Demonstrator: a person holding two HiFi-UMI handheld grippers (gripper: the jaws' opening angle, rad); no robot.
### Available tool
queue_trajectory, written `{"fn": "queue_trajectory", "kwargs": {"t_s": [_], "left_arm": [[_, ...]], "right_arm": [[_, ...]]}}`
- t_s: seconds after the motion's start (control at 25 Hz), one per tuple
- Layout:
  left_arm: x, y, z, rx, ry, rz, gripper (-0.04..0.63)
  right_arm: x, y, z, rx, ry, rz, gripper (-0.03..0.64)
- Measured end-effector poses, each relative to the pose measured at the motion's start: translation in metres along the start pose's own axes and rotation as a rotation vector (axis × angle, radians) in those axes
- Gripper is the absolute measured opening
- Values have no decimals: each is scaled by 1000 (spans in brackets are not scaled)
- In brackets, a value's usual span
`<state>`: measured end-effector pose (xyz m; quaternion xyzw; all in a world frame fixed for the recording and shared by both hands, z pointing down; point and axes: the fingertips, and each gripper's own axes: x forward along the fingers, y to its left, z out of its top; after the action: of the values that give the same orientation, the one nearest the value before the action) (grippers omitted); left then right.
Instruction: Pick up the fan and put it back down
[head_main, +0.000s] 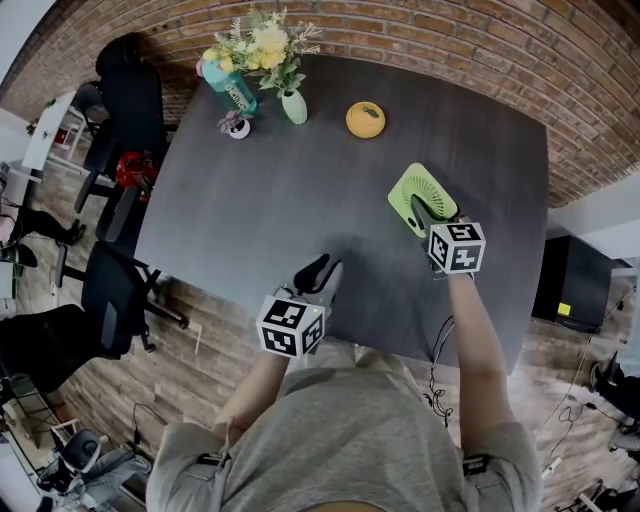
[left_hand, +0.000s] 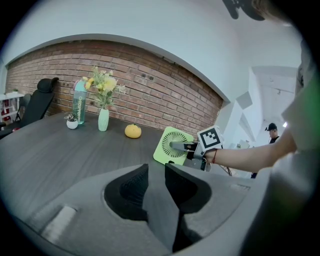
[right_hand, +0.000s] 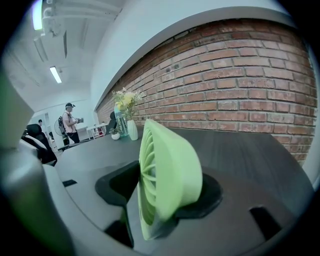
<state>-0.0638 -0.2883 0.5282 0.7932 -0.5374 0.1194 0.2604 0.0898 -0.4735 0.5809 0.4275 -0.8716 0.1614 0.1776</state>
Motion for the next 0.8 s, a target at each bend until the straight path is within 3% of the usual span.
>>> {"fn": "queue_trajectory", "kwargs": {"t_s": [0.8], "left_arm": [[-28,-19,-6,8,-45,11,103]], "right_arm": [[-35,27,-5,3,-35,-65,193]]}}
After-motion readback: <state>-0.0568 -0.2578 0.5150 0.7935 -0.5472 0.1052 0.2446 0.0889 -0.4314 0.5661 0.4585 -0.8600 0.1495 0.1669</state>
